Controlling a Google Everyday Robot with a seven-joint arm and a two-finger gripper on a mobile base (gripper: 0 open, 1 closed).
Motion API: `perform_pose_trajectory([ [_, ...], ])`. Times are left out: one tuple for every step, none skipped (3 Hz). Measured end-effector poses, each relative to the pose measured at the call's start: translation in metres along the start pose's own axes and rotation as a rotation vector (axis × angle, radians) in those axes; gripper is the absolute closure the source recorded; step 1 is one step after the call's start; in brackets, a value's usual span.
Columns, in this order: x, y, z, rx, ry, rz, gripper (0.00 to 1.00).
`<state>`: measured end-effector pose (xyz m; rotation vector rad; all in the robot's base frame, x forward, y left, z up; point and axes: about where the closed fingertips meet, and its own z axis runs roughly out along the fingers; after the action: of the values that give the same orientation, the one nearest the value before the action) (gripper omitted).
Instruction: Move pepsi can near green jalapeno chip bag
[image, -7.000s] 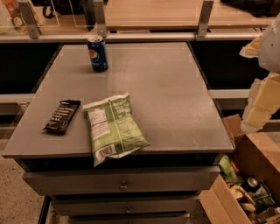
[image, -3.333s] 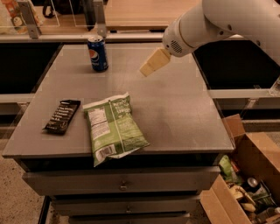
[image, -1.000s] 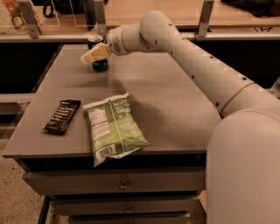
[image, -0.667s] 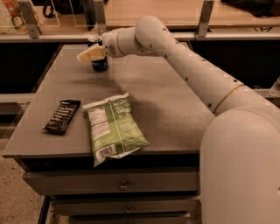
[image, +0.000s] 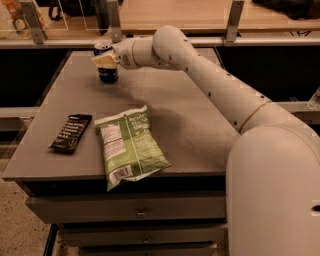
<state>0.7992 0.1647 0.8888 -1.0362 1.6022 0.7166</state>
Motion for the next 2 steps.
perform_pose_trajectory([
  [0.004,-0.006,-0.015,-0.029,-0.044,-0.008,0.86],
  [0.002,-0.005,-0.043,-0.066,-0.074,-0.079,0.80],
])
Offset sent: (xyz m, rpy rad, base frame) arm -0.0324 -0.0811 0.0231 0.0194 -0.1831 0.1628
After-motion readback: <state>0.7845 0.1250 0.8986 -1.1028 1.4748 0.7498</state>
